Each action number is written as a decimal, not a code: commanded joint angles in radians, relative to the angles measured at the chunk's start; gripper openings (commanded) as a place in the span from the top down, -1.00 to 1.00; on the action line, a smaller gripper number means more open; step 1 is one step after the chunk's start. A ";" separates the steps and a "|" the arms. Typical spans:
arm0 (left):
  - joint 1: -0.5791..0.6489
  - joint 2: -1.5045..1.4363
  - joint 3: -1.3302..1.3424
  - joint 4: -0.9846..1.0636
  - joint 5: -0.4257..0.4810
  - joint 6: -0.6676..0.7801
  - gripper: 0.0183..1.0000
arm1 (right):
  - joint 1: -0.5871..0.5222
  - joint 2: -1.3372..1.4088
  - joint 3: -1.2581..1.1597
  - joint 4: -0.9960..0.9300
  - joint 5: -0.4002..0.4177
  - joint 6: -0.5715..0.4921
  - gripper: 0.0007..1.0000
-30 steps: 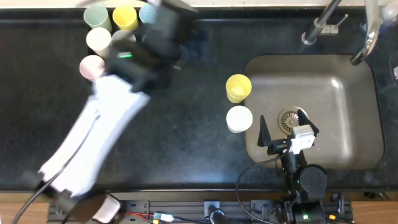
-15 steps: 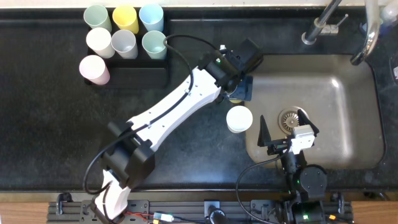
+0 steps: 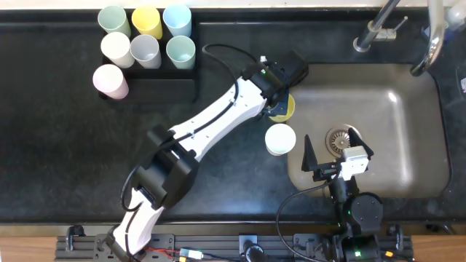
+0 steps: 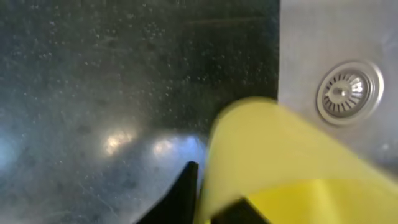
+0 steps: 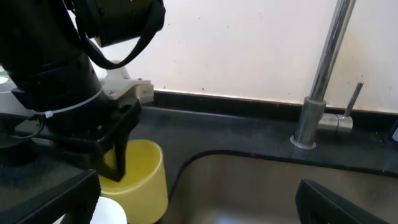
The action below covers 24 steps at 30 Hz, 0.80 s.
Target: Store Cups
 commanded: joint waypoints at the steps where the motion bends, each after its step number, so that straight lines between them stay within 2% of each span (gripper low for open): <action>1: 0.016 -0.050 0.015 0.006 -0.047 -0.005 0.97 | 0.005 -0.011 -0.013 0.005 0.005 0.004 -1.00; 6: 0.084 -0.200 0.013 0.002 -0.135 -0.079 0.97 | 0.005 -0.011 -0.013 0.005 0.005 0.004 -0.99; 10: 0.206 -0.336 0.001 -0.053 -0.270 -0.308 0.96 | 0.005 -0.011 -0.013 0.005 0.005 0.004 -0.99; 12: 0.286 -0.394 -0.016 -0.086 -0.285 -0.410 0.97 | 0.005 -0.011 -0.013 0.005 0.005 0.004 -1.00; 16: 0.459 -0.495 -0.097 -0.161 -0.257 -0.647 0.96 | 0.005 -0.011 -0.013 0.005 0.005 0.004 -0.99; 19: 0.554 -0.533 -0.184 -0.193 -0.189 -0.823 0.96 | 0.005 -0.011 -0.013 0.005 0.005 0.004 -0.99; 21: 0.603 -0.539 -0.249 -0.192 -0.128 -0.889 0.96 | 0.005 -0.011 -0.013 0.005 0.005 0.004 -0.99; 24: 0.634 -0.533 -0.331 -0.167 -0.088 -0.930 0.96 | 0.005 -0.011 -0.013 0.005 0.005 0.004 -0.99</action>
